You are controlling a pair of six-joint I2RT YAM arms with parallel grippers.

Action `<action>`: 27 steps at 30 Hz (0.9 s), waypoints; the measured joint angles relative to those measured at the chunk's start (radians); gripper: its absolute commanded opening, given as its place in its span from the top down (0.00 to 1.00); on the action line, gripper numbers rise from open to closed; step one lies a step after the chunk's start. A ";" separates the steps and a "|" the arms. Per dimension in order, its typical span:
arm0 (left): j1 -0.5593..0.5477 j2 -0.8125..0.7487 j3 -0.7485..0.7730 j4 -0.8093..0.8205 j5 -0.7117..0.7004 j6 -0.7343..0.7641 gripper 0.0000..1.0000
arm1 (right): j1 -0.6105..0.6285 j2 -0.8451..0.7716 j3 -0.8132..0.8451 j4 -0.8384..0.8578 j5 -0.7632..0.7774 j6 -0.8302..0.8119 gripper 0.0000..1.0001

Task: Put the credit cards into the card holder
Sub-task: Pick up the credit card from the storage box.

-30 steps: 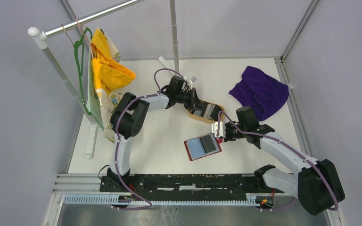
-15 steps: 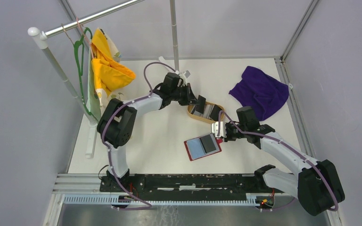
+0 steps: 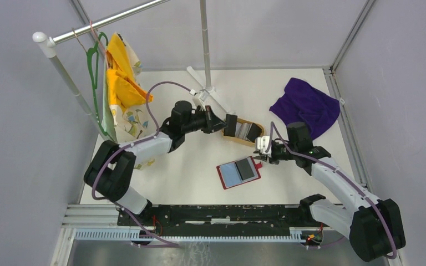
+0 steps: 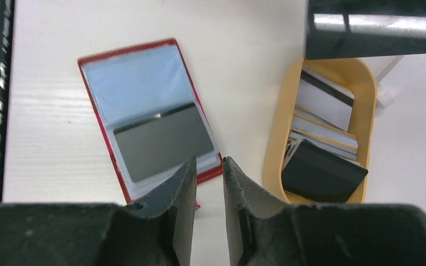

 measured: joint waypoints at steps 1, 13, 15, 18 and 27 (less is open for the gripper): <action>-0.001 -0.025 -0.040 0.047 0.010 -0.009 0.98 | -0.011 -0.004 0.003 0.004 -0.030 0.023 0.65; -0.120 -0.260 -0.518 0.618 -0.014 -0.116 0.98 | -0.101 0.019 -0.021 0.274 -0.337 0.502 0.49; -0.154 -0.256 -0.562 0.704 -0.040 -0.137 0.98 | -0.103 0.024 -0.042 0.353 -0.347 0.613 0.49; -0.211 -0.222 -0.603 0.828 -0.082 -0.163 0.98 | -0.103 0.030 -0.084 0.494 -0.360 0.787 0.48; -0.297 0.017 -0.621 1.130 -0.145 -0.256 0.98 | -0.103 0.034 -0.187 0.821 -0.348 1.198 0.52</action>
